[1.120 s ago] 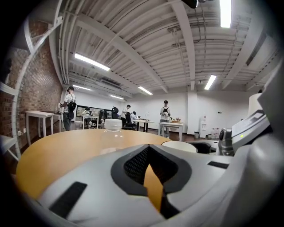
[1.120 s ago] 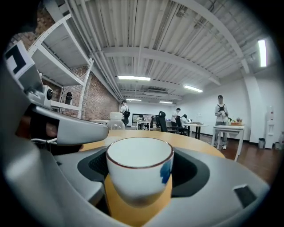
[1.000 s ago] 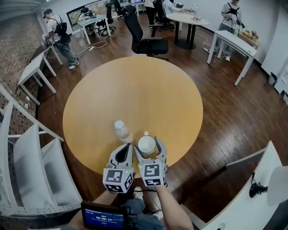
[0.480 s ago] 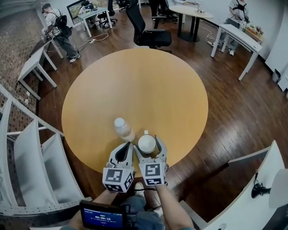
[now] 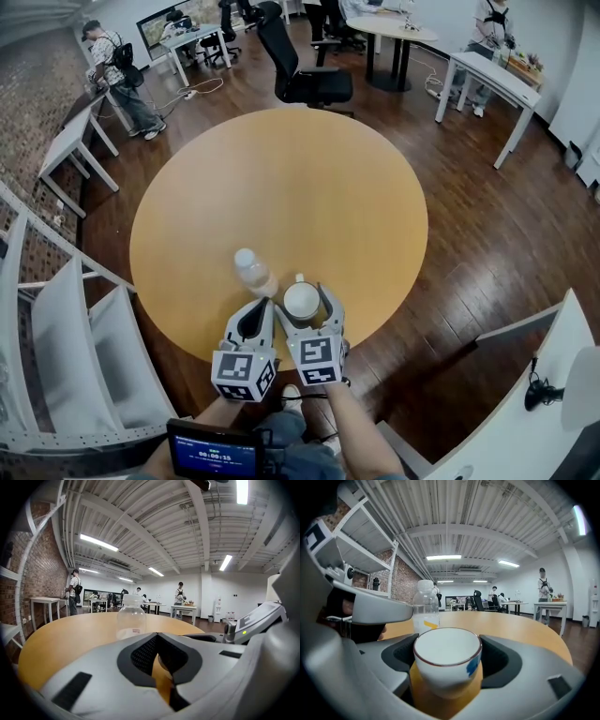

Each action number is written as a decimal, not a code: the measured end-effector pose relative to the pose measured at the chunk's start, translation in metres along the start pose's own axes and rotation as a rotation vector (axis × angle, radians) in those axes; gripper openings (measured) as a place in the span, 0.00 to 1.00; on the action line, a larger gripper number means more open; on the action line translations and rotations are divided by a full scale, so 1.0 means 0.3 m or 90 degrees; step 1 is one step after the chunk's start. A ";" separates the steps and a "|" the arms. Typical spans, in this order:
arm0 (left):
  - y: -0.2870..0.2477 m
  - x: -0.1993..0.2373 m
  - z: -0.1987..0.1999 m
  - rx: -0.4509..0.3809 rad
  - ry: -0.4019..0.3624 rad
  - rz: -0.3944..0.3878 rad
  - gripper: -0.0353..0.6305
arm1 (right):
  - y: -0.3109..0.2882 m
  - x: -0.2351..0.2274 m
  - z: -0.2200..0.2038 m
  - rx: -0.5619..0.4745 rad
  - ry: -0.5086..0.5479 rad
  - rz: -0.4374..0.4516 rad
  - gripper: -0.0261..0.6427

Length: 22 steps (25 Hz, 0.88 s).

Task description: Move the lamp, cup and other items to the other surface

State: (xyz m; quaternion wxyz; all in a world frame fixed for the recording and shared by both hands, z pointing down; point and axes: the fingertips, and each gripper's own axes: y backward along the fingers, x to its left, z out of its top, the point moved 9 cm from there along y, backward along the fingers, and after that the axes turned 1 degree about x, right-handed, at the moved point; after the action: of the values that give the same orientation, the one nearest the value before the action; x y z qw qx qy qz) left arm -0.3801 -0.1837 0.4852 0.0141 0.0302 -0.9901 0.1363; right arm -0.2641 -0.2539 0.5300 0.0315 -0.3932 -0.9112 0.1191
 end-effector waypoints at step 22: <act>0.068 -0.611 0.126 -0.062 -0.007 -0.223 0.08 | 0.751 -0.238 0.124 -0.115 -0.028 -0.236 0.31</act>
State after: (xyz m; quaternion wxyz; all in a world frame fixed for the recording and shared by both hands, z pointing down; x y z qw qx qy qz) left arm -0.1991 -0.1640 0.4367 0.0340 0.2023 -0.9752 0.0837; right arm -0.0608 -0.1633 0.4421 -0.0027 -0.2176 -0.9753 0.0375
